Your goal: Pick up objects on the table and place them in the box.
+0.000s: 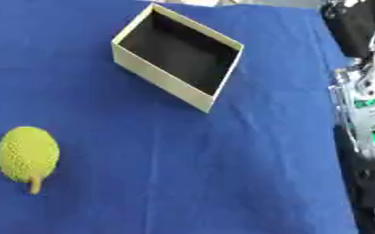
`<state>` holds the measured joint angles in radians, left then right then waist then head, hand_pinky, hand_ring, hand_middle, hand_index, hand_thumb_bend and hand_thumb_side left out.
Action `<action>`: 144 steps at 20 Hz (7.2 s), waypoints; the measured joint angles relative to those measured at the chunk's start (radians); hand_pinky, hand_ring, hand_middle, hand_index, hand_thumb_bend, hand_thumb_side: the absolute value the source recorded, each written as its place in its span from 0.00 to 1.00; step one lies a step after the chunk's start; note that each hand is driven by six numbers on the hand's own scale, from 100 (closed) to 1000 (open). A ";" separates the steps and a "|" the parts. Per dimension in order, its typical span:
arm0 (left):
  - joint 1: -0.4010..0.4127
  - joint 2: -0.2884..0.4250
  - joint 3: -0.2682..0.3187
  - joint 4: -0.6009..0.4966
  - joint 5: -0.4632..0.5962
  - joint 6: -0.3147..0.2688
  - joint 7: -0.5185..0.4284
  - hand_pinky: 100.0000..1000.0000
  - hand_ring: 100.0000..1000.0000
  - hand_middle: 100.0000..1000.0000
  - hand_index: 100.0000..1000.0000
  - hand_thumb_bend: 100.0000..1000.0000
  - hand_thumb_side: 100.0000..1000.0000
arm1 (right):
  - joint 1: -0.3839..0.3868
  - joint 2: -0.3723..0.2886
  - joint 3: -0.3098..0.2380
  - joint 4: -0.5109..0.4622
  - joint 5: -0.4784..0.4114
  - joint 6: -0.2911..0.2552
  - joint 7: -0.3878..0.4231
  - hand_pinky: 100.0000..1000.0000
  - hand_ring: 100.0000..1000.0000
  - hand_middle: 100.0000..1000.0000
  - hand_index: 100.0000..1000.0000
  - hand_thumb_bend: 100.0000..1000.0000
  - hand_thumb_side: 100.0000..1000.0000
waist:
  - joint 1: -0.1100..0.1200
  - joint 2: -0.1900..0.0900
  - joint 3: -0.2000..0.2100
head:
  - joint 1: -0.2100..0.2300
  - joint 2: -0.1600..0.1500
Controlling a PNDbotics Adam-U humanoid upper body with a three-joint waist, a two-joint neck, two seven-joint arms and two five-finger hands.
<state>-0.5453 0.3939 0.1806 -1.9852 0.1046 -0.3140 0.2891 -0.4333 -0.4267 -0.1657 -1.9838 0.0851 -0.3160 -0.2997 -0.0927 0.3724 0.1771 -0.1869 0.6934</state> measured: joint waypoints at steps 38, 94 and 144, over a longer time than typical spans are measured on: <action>0.094 0.635 -0.239 0.129 -0.456 -0.089 -0.582 0.87 0.88 0.85 0.90 0.51 0.06 | 0.012 -0.036 -0.006 0.000 0.019 0.005 -0.013 0.71 0.65 0.59 0.76 0.00 0.30 | 0.042 0.012 -0.009 | -0.035 0.000; -0.241 0.465 -0.581 0.165 -0.326 0.058 -1.137 0.92 0.92 0.81 0.86 0.66 0.62 | 0.030 -0.044 0.018 0.000 0.008 0.013 0.022 0.71 0.65 0.58 0.75 0.00 0.32 | 0.056 -0.003 -0.012 | -0.001 0.001; -0.183 0.290 -0.610 0.365 -0.605 0.089 -1.149 0.60 0.72 0.65 0.74 0.38 0.08 | 0.028 -0.035 0.025 0.000 -0.009 0.014 0.040 0.72 0.65 0.56 0.75 0.00 0.34 | 0.032 -0.002 -0.018 | 0.010 0.000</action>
<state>-0.7283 0.6841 -0.4293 -1.6201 -0.5009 -0.2254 -0.8599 -0.4050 -0.4618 -0.1406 -1.9838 0.0765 -0.3019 -0.2594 -0.0605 0.3706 0.1592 -0.1770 0.6936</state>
